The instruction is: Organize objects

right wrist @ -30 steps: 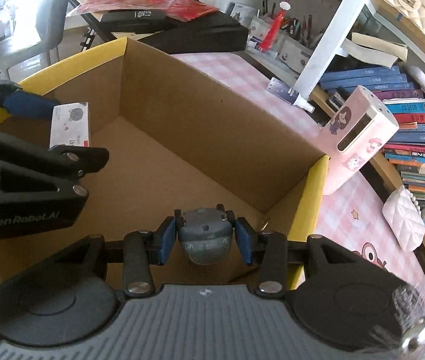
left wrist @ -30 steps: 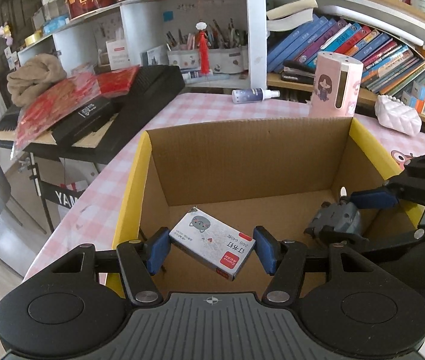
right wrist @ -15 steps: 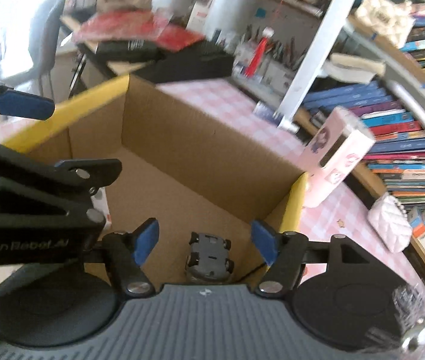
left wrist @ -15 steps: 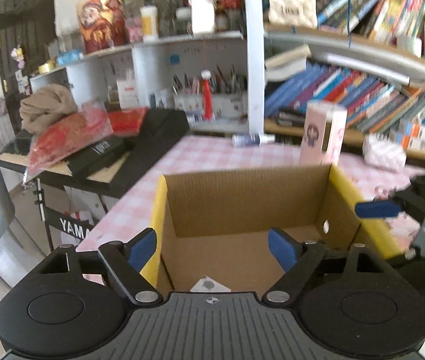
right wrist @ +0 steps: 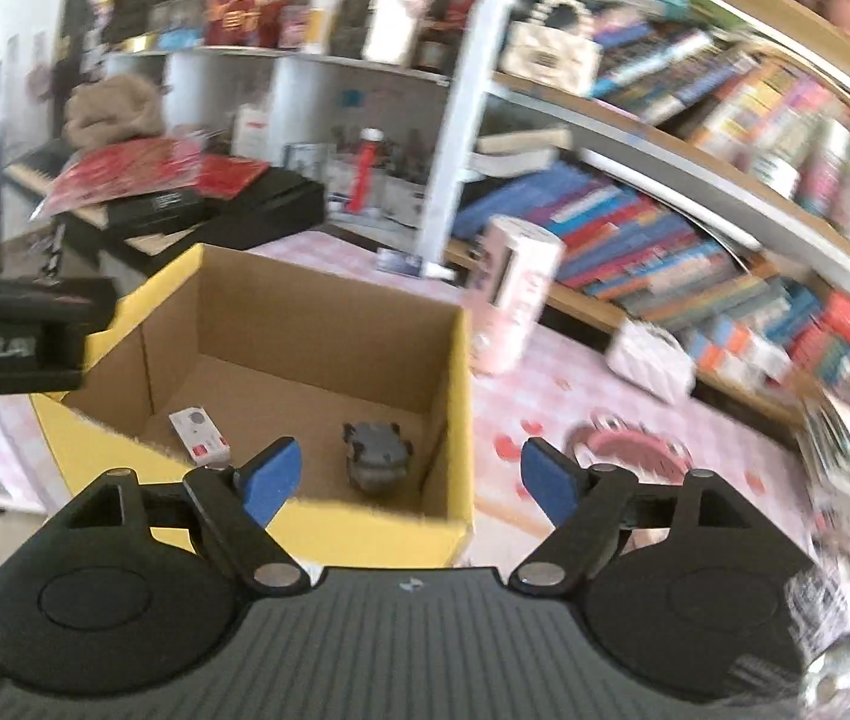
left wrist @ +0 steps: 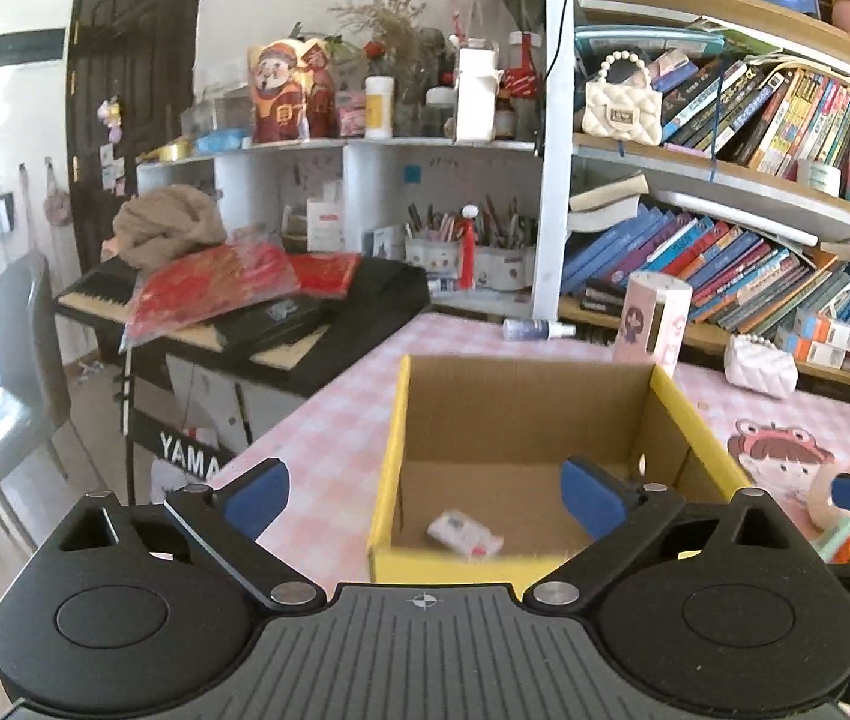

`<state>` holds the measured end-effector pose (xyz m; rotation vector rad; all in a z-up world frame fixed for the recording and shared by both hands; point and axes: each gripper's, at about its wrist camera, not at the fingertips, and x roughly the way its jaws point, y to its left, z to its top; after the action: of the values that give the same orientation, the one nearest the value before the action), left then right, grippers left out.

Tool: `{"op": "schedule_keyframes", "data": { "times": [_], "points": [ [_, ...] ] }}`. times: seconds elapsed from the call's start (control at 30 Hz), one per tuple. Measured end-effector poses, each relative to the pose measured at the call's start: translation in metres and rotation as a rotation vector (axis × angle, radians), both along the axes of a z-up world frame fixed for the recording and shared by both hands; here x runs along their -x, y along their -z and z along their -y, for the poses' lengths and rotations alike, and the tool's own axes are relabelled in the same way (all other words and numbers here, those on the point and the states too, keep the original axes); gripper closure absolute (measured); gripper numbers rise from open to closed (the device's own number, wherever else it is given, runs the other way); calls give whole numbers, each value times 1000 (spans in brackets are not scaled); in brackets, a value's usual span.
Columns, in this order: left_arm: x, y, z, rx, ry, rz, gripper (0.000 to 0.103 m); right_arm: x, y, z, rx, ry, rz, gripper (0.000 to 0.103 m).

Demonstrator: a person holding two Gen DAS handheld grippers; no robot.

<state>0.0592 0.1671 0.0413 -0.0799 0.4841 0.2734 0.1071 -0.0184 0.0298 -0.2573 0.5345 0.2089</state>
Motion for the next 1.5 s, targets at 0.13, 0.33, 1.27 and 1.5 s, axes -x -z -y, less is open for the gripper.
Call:
{"op": "schedule_keyframes", "data": {
  "times": [0.13, 0.33, 1.27, 1.5],
  "points": [
    [30, 14, -1, -8, -7, -37, 4, 34, 11, 4, -12, 58, -13, 21],
    [67, 33, -3, -21, 2, -110, 4, 79, 27, 9, -29, 111, -75, 19],
    [109, 76, 43, 9, 258, -312, 4, 154, 63, 53, 27, 367, -222, 11],
    [95, 80, 70, 9, 331, -329, 4, 156, 67, 79, 12, 428, -238, 10]
  ]
}}
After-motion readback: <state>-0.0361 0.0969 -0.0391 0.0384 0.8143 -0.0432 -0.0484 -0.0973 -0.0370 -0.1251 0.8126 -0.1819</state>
